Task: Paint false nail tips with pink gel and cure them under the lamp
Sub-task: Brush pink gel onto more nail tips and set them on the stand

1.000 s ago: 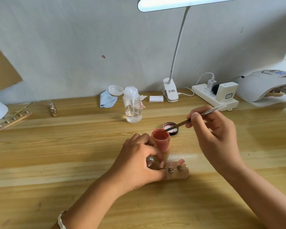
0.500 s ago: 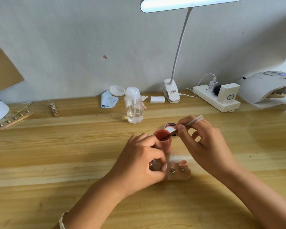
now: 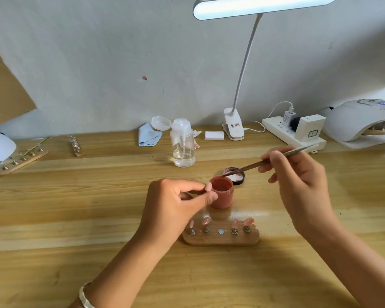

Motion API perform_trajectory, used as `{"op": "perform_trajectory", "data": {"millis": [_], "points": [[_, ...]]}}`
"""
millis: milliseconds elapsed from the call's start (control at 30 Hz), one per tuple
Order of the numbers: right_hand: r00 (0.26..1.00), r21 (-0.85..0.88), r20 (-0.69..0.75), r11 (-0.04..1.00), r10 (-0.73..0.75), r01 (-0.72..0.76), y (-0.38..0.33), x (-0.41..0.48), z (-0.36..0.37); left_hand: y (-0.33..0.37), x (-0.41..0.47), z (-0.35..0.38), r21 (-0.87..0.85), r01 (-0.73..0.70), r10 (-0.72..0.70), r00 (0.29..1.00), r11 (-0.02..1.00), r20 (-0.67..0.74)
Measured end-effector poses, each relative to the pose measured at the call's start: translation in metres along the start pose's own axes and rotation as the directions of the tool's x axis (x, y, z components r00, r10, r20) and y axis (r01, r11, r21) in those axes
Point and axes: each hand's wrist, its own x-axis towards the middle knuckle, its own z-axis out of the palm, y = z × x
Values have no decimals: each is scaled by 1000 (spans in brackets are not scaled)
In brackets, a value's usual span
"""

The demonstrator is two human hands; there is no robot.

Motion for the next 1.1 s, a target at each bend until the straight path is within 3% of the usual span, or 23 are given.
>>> {"op": "perform_trajectory", "data": {"millis": [200, 433, 733, 1100], "points": [[980, 178, -26, 966, 195, -188, -5, 5, -3, 1, 4, -3, -141, 105, -95, 993, 984, 76], [970, 302, -5, 925, 243, -230, -8, 7, -4, 0, 5, 2, -209, 217, -200, 974, 953, 103], [991, 300, 117, 949, 68, -100, -10, 1, 1, -2, 5, 4, -181, 187, -181, 982, 966, 50], [990, 304, 139, 952, -12, -31, -13, -2, 3, -1, 6, 3, -142, 173, -168, 985, 975, 45]]}}
